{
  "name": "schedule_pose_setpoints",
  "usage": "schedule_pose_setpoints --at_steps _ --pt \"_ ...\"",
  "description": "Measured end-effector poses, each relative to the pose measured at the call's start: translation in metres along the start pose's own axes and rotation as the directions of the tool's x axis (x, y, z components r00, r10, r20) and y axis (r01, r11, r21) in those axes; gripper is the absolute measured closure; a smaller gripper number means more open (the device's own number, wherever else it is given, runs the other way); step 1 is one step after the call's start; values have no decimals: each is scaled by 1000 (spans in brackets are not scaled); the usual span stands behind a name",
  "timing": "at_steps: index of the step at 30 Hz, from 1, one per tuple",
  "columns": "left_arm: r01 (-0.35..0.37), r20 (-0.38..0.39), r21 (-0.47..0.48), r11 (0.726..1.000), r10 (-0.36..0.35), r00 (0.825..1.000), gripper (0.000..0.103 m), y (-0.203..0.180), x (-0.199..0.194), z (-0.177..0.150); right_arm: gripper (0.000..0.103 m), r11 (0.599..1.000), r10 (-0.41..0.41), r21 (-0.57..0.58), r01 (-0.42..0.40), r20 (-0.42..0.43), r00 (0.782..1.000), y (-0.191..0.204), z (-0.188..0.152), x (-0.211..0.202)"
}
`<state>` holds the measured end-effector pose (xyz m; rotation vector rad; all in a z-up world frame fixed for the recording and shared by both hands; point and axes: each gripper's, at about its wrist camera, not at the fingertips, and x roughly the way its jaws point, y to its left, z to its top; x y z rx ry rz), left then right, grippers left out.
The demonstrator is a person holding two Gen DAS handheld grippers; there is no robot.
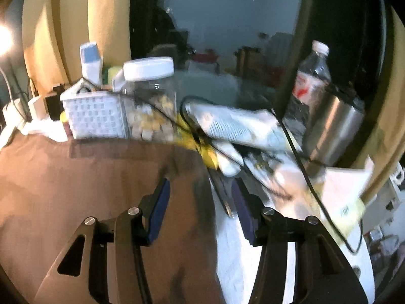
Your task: Fold small clothes
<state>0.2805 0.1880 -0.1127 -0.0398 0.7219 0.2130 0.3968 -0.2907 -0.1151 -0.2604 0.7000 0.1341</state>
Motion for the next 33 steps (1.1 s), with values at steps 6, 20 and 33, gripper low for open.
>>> schedule_pose_setpoints --at_steps 6,20,33 --pt "5 -37 -13 1000 -5 999 30 3 -23 -26 49 1000 -15 14 15 -52 999 -14 -40 -27" --pt "76 -117 -63 995 -83 990 30 -9 -69 -102 49 987 38 162 -18 -121 992 -44 -125 -98" --pt "93 -169 -63 994 -102 980 30 -16 -106 -150 50 966 170 215 -140 -128 977 -30 -158 -127"
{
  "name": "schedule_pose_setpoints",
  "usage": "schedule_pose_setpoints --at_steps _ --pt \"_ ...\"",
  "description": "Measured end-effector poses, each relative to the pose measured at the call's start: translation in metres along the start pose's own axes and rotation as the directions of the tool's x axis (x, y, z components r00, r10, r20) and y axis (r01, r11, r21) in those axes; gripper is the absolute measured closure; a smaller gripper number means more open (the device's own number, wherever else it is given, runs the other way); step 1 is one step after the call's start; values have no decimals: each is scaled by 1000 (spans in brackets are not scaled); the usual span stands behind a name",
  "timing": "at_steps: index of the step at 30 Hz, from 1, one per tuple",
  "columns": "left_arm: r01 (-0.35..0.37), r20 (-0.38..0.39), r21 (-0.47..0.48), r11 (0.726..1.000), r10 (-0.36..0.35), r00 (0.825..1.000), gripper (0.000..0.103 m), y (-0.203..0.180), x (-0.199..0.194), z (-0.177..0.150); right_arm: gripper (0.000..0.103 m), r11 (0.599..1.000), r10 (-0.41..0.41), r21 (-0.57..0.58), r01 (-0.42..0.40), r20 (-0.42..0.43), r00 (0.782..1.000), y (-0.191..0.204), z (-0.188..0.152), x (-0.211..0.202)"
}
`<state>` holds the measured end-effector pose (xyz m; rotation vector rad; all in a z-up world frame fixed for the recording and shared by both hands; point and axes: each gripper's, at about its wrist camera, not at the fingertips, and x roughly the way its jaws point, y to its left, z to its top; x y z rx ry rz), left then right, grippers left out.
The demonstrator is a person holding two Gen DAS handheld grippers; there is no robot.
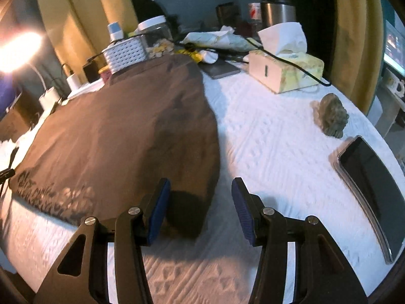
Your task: Fold small clothes
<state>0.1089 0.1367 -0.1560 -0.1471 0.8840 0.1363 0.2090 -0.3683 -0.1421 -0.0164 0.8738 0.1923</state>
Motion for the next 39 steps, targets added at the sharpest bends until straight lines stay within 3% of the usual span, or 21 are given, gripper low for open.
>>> schedule_pose_setpoints --at_steps 3,5,8,17,18,19,20,23,39 --pt "29 -4 18 999 -29 1000 30 -4 -5 -9 52 1000 7 -15 -7 -9 1000 4 -4 -2" --pt "52 7 22 998 -52 999 30 -8 -9 -13 67 1000 20 -19 -21 -20 1000 6 -7 -1" --pt "86 -18 8 996 -86 996 33 -11 -4 -19 78 999 20 -43 -21 -28 999 13 -9 0" --pt "54 -28 68 996 -52 998 42 -27 2 -18 93 996 36 -77 -37 -18 999 17 -9 0" --pt "64 -26 70 995 -62 998 63 -28 0 -19 94 997 37 -73 -38 -9 999 16 -10 -2" --pt "102 -28 67 993 -101 995 98 -29 -2 -19 94 997 37 -71 -37 -3 999 16 -10 -4" --pt "129 -37 55 990 -127 991 98 -29 -4 -20 94 997 35 -71 -35 3 999 15 -10 -6" --pt "77 -26 68 995 -75 997 99 -36 -11 -23 94 997 26 -78 -24 16 1000 16 -10 -12" --pt "103 -36 88 991 -100 994 99 -45 -48 -50 94 991 -34 -128 39 38 999 18 -30 -38"
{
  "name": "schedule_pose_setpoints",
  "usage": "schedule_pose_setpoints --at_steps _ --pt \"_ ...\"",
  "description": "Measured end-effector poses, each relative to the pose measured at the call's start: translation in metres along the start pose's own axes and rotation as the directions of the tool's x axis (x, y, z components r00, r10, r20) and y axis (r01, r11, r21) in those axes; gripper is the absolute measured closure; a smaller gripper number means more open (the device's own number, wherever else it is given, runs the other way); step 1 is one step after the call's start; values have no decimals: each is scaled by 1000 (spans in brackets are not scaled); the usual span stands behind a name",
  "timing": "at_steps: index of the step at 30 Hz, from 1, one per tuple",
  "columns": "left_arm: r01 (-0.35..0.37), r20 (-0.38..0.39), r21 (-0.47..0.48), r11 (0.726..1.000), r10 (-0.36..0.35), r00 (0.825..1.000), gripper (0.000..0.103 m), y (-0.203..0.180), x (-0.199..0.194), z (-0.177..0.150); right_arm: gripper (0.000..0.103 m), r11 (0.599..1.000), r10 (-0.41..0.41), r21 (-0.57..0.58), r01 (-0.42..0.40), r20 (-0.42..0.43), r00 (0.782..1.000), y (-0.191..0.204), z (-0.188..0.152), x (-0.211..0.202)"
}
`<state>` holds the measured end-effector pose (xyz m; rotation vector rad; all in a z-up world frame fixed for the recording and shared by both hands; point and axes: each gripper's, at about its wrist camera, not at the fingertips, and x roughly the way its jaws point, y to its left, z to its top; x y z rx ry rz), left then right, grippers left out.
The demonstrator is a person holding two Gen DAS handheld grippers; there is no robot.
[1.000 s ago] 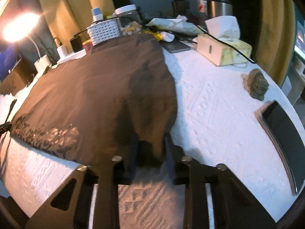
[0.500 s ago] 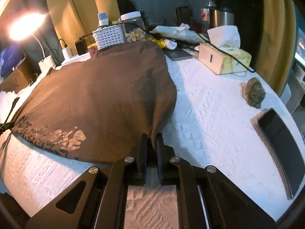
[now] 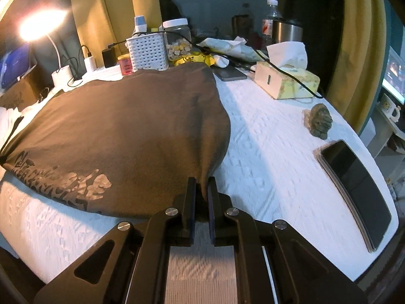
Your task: Fold small clothes
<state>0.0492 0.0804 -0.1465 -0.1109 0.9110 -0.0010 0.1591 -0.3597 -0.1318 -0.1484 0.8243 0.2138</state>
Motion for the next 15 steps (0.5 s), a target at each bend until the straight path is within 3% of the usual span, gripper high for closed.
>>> schedule_pose_setpoints --at_steps 15 --pt "7 -16 -6 1000 -7 1000 99 -11 -12 -35 94 1000 -16 5 16 1 1000 3 -34 -24"
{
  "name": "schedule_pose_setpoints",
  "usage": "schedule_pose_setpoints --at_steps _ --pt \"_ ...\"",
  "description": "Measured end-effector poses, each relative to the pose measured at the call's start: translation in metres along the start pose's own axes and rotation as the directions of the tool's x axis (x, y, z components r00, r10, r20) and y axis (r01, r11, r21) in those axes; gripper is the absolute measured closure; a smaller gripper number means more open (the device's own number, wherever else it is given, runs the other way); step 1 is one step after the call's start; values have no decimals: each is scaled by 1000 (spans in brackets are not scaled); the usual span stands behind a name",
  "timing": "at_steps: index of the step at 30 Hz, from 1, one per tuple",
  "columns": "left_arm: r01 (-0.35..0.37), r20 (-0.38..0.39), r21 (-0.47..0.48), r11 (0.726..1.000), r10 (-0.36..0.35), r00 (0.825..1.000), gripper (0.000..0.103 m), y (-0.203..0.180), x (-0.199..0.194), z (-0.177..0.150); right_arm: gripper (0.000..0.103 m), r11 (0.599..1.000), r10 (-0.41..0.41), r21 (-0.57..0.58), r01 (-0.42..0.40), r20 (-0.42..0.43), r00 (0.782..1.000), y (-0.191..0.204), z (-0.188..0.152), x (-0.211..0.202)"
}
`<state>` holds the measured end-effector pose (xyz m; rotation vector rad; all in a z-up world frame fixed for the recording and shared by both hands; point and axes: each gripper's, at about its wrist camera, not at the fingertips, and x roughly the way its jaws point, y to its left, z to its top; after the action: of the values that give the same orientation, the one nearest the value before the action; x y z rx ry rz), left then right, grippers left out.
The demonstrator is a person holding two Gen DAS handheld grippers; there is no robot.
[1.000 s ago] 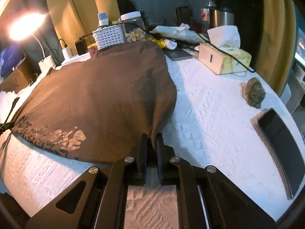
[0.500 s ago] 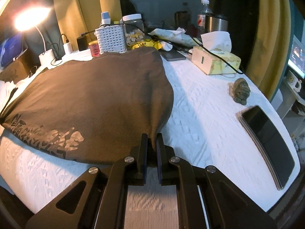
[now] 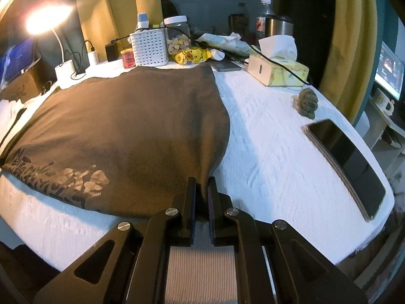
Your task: Fold small clothes
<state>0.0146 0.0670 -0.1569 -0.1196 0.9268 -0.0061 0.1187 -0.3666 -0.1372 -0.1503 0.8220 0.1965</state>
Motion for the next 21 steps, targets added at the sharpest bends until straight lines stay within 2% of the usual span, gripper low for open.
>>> schedule_pose_setpoints --at_steps 8,16,21 --pt "-1 -2 16 1000 1 1000 99 -6 -8 -11 94 1000 -2 11 2 -4 1000 -3 -15 -8" --pt "33 -6 10 999 -33 999 97 -3 -10 -15 94 1000 0 7 0 -10 1000 -3 -16 -10" --pt "56 0 -32 998 -56 998 95 5 -16 -14 94 999 16 30 -15 -13 1000 -6 -17 -10"
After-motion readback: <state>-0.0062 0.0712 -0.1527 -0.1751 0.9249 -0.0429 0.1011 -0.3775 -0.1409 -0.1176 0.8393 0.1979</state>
